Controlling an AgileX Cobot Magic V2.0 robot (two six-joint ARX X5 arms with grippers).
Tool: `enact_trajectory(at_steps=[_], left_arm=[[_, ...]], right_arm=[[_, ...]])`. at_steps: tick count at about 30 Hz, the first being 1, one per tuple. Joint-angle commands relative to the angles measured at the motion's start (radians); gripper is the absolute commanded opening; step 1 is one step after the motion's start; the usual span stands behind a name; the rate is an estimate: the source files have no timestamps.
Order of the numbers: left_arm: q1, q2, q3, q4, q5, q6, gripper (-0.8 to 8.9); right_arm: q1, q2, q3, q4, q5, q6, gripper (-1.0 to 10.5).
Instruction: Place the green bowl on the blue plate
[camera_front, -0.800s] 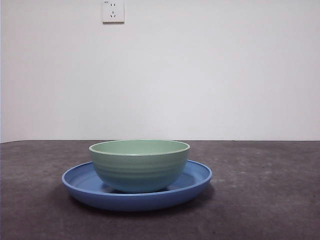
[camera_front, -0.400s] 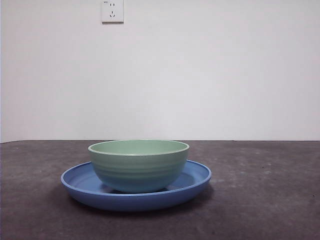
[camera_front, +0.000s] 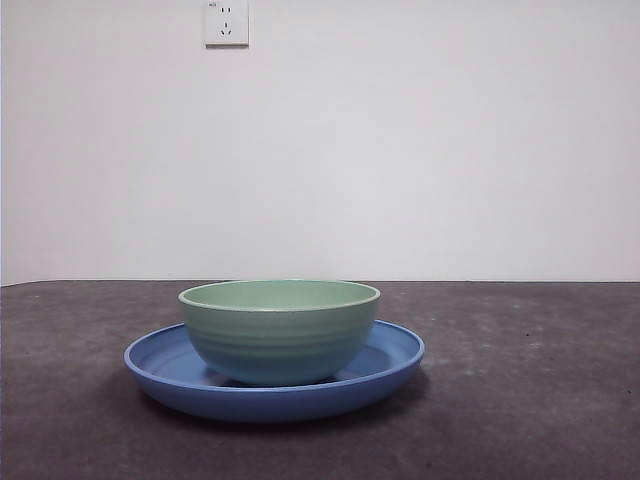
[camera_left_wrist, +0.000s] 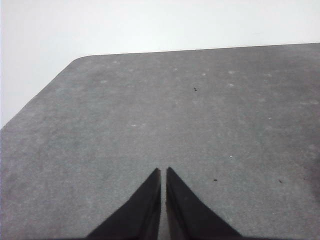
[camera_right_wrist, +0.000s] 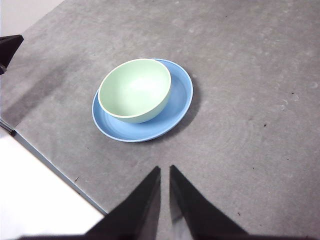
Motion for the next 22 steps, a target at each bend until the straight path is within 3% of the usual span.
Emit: enact_trajectory(at_steps=[1,22], left_arm=[[-0.002,-0.002,-0.021,-0.01,0.0,-0.038,0.19],[-0.002,-0.002,-0.021,-0.005,0.0,-0.058,0.19]], right_arm=[[0.005,0.003,0.007,0.01,0.0,-0.004,0.3],[0.005,0.003,0.006,0.012,0.0,-0.004,0.3]])
